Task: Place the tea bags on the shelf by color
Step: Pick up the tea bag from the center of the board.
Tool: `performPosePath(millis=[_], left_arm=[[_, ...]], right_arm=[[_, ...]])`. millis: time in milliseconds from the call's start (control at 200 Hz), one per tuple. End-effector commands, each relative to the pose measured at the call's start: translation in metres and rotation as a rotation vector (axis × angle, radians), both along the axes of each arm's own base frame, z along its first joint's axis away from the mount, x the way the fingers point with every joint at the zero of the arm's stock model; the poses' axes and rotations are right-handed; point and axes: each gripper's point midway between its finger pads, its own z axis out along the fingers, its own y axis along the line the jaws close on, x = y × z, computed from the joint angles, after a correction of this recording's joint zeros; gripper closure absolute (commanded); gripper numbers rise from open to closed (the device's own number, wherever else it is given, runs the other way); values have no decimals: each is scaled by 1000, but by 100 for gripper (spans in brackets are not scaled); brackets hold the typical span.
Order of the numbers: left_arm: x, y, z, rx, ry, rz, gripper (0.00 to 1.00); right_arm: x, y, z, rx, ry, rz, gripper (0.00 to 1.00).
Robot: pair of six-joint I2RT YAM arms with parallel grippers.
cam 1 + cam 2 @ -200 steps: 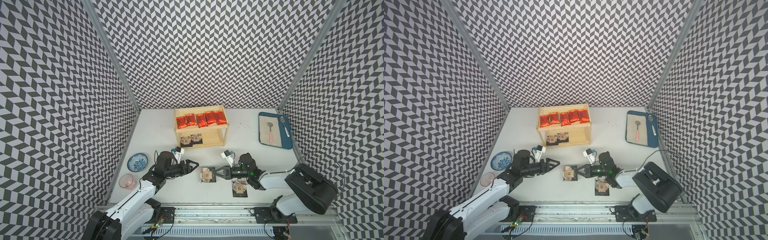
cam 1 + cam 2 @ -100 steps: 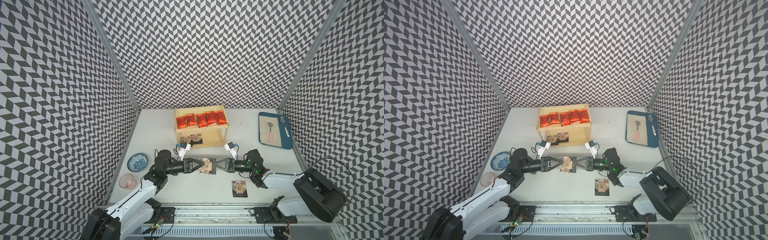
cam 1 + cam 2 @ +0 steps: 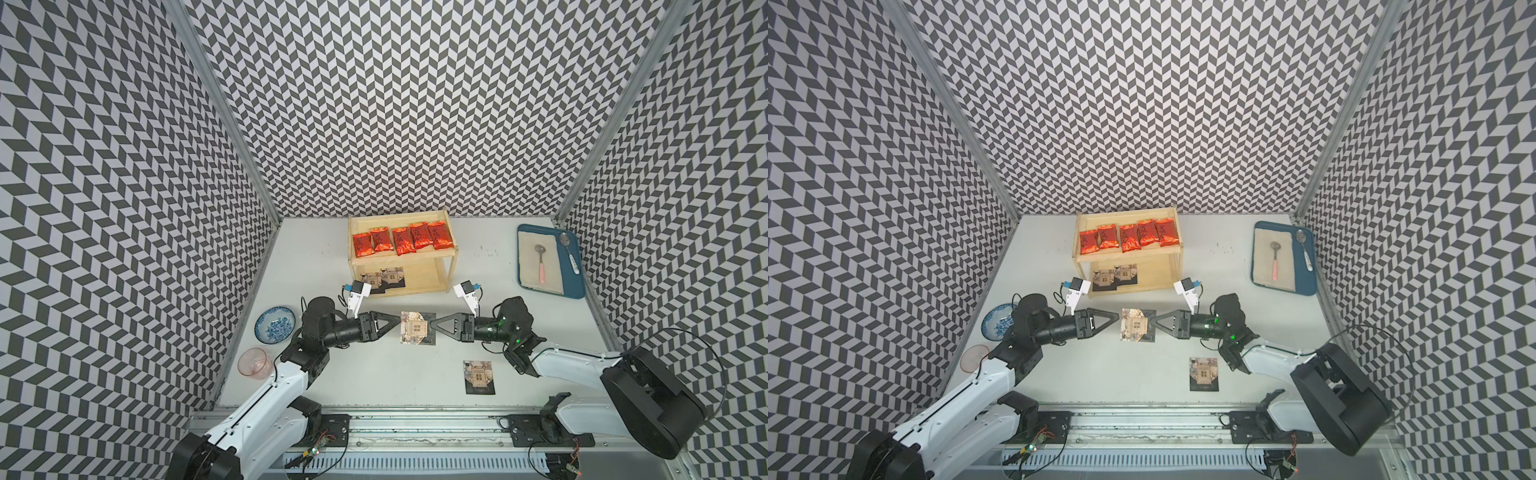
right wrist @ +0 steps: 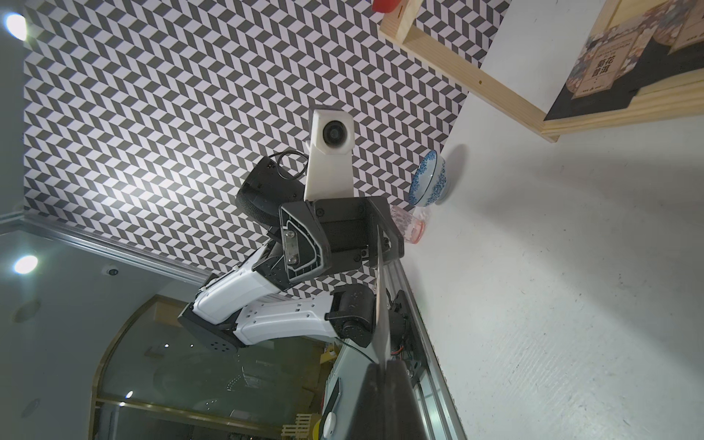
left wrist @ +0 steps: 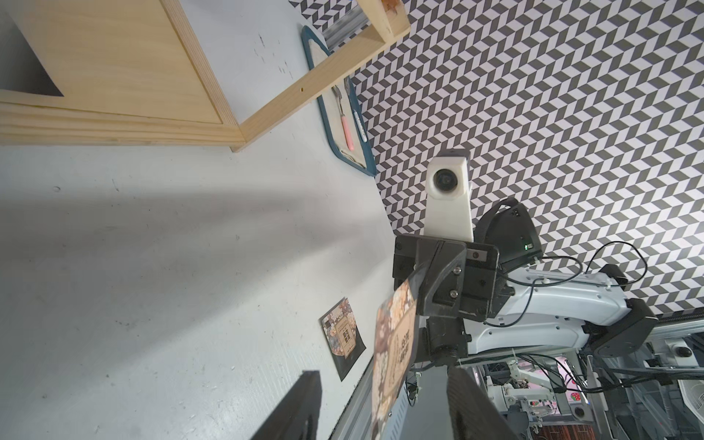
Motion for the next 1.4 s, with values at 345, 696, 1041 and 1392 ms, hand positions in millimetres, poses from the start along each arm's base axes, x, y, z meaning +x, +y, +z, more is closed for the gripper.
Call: performPosePath(millis=[345,696,1041,1392], left_arm=[[-11,-18,19,2,-93,-63,85],[-5,-14,19,30,-88,-35,100],[-6,-15,17,27,-76,-46,100],[-11,-14,12,21,-65,-50,100]], right_arm=[[0,4,9,25,-36,23,100],[-15,0,11,51,-37,66,79],[-15,1,9,50,-51,81,80],[-8,9,16,69,-58,102,82]])
